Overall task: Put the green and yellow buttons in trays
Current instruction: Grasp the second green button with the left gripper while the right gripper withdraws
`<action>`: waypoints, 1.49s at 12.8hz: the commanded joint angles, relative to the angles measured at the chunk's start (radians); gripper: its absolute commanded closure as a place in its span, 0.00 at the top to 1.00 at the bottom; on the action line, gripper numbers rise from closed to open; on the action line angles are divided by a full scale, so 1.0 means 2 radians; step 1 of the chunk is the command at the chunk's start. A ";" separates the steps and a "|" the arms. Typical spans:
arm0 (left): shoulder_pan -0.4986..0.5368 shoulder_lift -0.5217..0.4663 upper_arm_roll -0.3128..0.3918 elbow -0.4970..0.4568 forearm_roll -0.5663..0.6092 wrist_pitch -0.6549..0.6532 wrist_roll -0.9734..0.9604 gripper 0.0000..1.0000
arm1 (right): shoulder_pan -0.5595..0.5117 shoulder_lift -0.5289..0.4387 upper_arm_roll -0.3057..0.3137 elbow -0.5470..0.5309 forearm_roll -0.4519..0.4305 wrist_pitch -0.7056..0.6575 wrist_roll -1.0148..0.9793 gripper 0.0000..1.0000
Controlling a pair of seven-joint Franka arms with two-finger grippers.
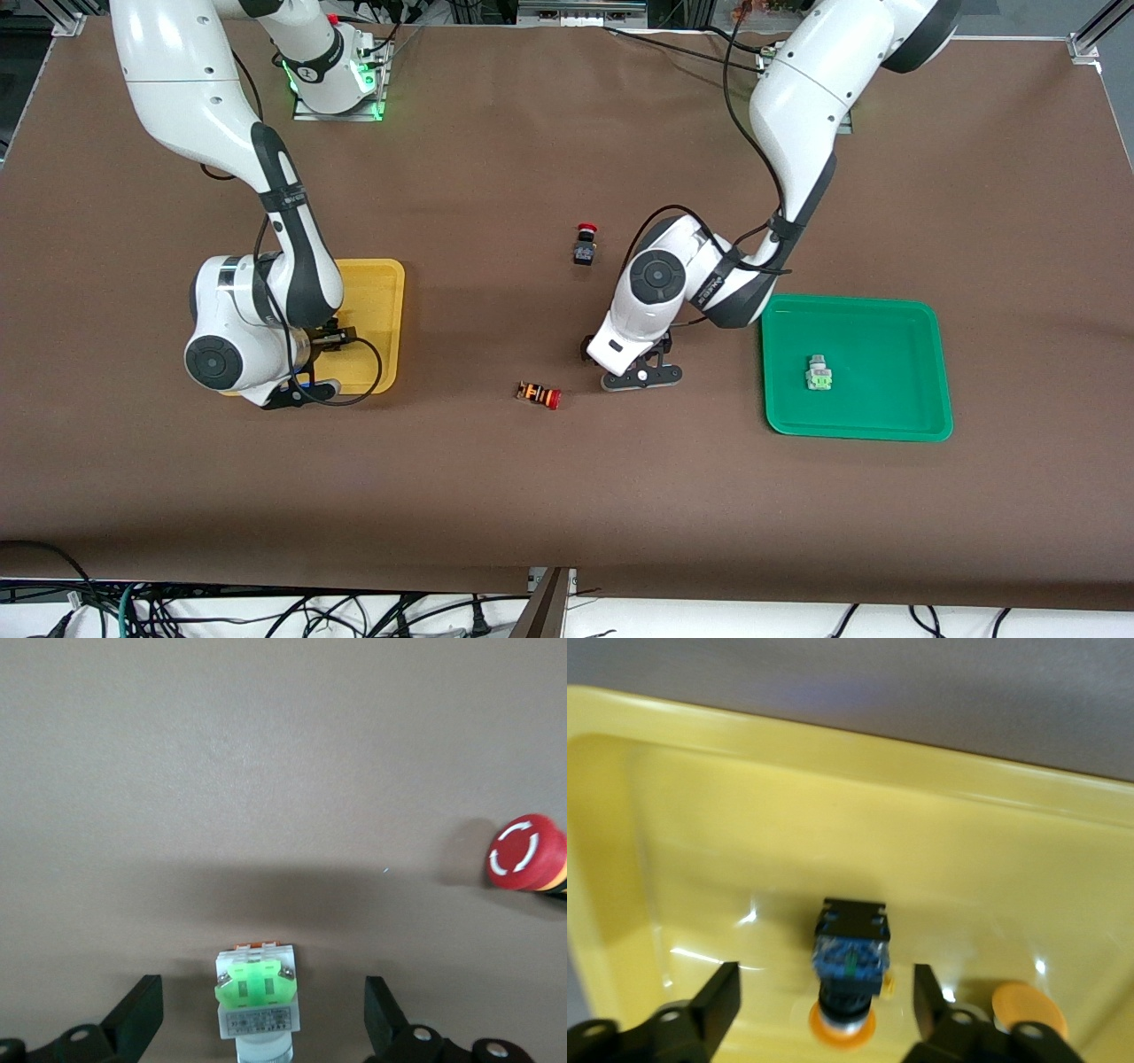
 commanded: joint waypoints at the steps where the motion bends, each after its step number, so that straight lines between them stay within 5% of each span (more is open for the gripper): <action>1: -0.008 0.002 0.010 0.000 0.013 0.002 -0.011 0.77 | -0.002 -0.008 -0.002 0.047 0.000 -0.067 -0.006 1.00; 2: -0.008 0.003 0.010 -0.003 0.013 0.002 -0.012 0.53 | -0.002 -0.008 -0.005 0.061 0.001 -0.090 -0.006 1.00; 4: -0.008 0.008 0.010 -0.006 0.013 -0.001 -0.017 0.23 | -0.003 -0.036 -0.003 0.065 -0.001 -0.106 0.001 1.00; 6: -0.005 0.003 0.010 -0.003 0.013 -0.008 -0.020 0.03 | -0.014 -0.077 0.001 0.040 -0.014 -0.106 0.001 1.00; 11: 0.035 -0.050 0.012 0.003 0.014 -0.108 0.058 0.00 | -0.093 -0.237 0.081 -0.053 -0.056 -0.108 -0.001 1.00; 15: 0.106 -0.089 0.011 0.000 0.014 -0.204 0.245 0.01 | -0.124 -0.346 0.089 -0.080 -0.066 -0.113 -0.002 1.00; 19: 0.206 -0.096 0.012 -0.010 0.015 -0.229 0.463 0.03 | -0.130 -0.393 0.089 -0.080 -0.088 -0.155 -0.002 1.00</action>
